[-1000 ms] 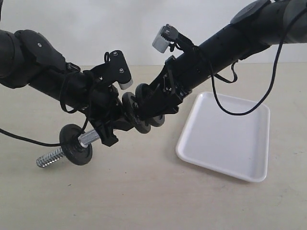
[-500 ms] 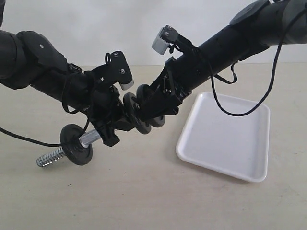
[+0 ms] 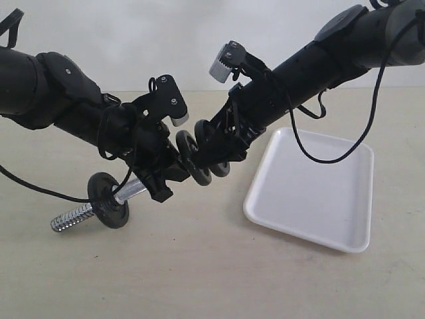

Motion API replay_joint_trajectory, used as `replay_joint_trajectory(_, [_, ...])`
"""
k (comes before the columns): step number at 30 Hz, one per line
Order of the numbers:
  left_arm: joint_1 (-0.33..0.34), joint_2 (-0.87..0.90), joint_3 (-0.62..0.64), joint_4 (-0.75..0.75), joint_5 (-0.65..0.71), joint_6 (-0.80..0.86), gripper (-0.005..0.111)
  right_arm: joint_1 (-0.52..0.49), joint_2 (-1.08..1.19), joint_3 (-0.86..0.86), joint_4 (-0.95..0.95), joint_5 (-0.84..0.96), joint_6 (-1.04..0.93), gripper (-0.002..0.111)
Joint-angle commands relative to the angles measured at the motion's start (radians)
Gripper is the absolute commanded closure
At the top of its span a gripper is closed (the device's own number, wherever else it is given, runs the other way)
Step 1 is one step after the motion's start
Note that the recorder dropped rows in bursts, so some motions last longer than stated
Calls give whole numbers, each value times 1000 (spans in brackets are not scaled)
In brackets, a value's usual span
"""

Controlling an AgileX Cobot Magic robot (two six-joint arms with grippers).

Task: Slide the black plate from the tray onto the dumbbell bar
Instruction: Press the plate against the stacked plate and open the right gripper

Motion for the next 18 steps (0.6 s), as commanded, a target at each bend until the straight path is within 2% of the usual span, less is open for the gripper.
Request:
replay_joint_trajectory(1, [-12, -44, -44, -140, -46, -30, 103, 14, -13, -4, 53, -7, -6, 108])
replay_joint_trajectory(10, [-12, -44, -44, -140, -46, -26, 103, 14, -13, -4, 46, 3, -6, 108])
replay_joint_trajectory(12, [-12, -44, -44, -140, -46, -26, 103, 14, -13, -4, 46, 0, -6, 104])
replay_joint_trajectory(14, [-12, -44, -44, -140, -46, -26, 103, 14, -13, -4, 43, -2, -4, 93])
replay_joint_trajectory(17, [-12, -44, -44, -140, -46, -26, 103, 14, -13, -4, 41, -7, 13, 62])
replay_joint_trajectory(18, [-12, -44, -44, -140, -46, -26, 103, 14, -13, -4, 41, -23, 44, 43])
